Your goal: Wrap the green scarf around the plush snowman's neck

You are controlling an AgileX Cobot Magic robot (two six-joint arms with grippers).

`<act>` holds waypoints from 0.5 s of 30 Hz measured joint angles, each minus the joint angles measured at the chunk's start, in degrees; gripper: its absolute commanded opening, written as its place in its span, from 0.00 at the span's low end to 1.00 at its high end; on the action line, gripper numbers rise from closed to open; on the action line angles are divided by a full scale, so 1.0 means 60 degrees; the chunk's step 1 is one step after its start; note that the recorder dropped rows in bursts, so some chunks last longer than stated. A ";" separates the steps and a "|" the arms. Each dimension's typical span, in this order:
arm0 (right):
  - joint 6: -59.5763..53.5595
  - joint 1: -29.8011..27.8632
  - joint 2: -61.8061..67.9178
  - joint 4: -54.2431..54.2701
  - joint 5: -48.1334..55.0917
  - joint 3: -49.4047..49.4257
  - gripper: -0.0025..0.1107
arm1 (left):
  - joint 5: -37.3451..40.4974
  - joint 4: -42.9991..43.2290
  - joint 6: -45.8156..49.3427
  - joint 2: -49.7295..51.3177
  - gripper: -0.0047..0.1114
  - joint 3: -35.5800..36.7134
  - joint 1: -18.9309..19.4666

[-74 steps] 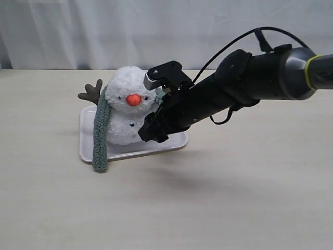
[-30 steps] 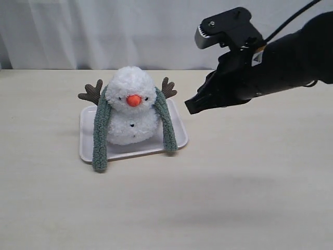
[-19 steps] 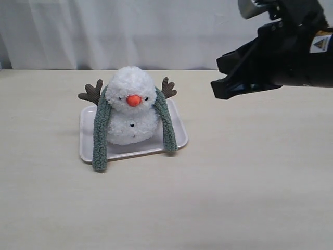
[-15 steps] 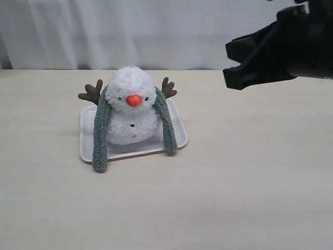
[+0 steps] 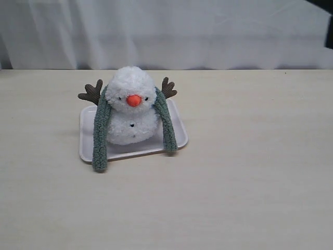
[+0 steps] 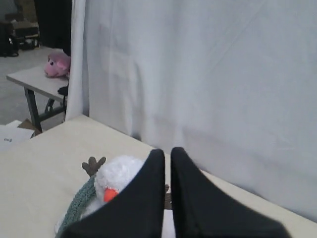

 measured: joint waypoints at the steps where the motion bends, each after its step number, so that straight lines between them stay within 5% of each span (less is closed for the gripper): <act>1: -0.0003 0.0000 -0.0241 0.0000 -0.0027 0.0096 0.06 | 0.0000 0.0000 0.0000 0.0000 0.04 0.0000 0.0000; 15: 0.0016 0.0000 -0.4930 0.0150 0.0224 0.1287 0.06 | 0.0000 0.0000 0.0000 0.0000 0.04 0.0000 0.0000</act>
